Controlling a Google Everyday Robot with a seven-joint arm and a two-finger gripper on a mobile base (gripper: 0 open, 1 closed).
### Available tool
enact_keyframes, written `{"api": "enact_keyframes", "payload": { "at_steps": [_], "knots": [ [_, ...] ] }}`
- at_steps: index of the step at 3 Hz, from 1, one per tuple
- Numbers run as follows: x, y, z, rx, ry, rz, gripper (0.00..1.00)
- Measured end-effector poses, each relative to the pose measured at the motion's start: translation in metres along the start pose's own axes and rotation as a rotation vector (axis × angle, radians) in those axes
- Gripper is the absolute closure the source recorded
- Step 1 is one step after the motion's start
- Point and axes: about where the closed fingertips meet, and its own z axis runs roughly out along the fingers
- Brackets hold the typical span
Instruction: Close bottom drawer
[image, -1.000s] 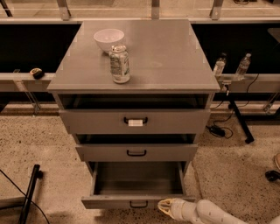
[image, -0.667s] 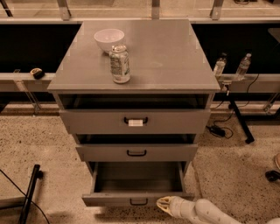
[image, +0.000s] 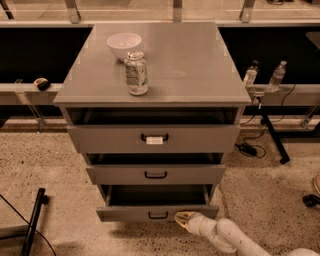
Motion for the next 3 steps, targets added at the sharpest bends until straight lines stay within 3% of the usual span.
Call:
{"api": "enact_keyframes", "payload": {
  "at_steps": [3],
  "knots": [
    [0.014, -0.067, 0.031, 0.144, -0.023, 0.022, 1.00]
  ]
}}
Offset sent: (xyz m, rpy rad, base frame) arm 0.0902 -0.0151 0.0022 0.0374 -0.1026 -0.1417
